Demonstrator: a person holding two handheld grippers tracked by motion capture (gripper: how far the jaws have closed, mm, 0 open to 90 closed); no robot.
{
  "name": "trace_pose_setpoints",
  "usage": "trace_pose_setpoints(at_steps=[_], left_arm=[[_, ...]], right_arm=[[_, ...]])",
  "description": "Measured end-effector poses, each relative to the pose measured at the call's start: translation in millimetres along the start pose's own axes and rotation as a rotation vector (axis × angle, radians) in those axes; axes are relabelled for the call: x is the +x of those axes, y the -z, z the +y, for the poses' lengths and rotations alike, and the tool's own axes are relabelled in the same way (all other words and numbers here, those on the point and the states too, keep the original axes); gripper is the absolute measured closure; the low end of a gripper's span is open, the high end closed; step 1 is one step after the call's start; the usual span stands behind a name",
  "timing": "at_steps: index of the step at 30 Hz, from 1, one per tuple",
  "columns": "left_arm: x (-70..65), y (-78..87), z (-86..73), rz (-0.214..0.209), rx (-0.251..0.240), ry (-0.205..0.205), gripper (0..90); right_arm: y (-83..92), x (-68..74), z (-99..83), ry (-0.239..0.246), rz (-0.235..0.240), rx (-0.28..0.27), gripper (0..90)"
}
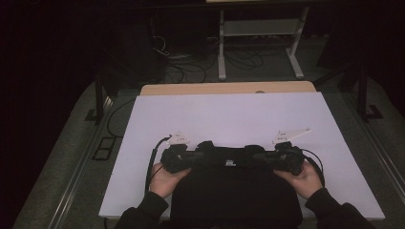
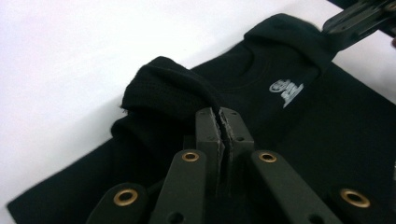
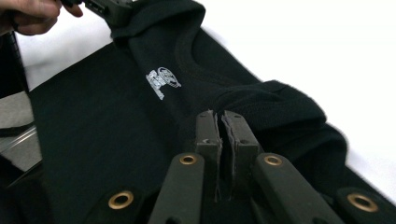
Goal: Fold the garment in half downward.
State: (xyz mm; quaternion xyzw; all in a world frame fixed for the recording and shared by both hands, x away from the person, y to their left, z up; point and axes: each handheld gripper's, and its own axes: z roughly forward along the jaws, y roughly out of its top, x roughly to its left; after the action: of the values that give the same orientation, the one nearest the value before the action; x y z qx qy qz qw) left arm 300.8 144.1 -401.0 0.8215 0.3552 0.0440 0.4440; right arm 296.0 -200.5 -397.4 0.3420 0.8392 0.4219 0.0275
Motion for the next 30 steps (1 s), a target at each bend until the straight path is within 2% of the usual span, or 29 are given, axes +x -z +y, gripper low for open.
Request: trace_pose_setpoints(at_steps=[6, 20, 26, 30], left_arm=[[-1.8, -0.8, -8.9, -0.027, 0.026, -0.032, 86.3], [-10.1, 6.9, -23.9, -0.07, 0.053, -0.03, 86.2], [-15.0, 7.6, -30.8, -0.085, 0.089, -0.046, 86.1], [-15.9, 7.6, -32.4, -0.092, 0.094, -0.048, 86.1]], right_arm=[[-5.6, 4.8, -8.5, 0.018, 0.028, 0.048, 84.1], [-8.8, 14.6, -20.1, 0.034, 0.084, 0.106, 83.9], [-8.2, 18.0, -24.4, 0.032, 0.103, 0.126, 83.8], [-8.0, 19.5, -27.2, 0.032, 0.11, 0.139, 83.8]])
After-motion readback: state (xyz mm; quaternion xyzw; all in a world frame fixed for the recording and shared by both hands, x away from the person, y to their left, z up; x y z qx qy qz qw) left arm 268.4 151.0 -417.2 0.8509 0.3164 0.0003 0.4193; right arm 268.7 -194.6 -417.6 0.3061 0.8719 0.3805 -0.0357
